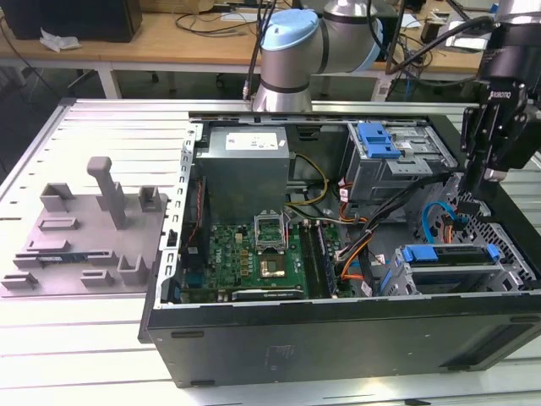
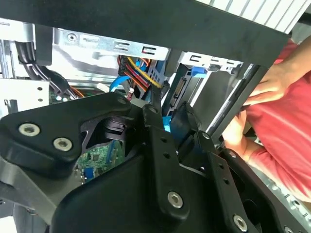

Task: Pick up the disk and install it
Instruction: 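Insert the first disk wire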

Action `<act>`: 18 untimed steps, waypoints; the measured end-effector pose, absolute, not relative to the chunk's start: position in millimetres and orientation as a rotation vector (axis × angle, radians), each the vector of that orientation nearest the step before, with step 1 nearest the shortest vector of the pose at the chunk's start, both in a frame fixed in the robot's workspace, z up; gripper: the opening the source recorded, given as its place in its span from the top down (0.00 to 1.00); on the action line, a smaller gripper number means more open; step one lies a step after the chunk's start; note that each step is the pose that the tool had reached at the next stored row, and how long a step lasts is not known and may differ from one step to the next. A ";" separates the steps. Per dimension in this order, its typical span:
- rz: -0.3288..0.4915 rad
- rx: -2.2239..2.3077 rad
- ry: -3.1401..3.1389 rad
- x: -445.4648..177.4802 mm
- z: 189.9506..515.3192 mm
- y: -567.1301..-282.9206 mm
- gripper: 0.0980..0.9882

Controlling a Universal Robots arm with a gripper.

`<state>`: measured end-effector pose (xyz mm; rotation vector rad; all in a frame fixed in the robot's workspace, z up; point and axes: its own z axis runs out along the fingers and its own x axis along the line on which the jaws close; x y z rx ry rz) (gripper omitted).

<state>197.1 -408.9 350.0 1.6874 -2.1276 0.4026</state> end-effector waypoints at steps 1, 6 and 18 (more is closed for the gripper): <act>0.404 1.679 -2.130 197.1 347.7 -408.9 0.72; 0.409 1.666 -2.133 197.2 340.3 -408.8 0.72; 0.466 1.662 -2.089 197.6 336.6 -400.4 0.72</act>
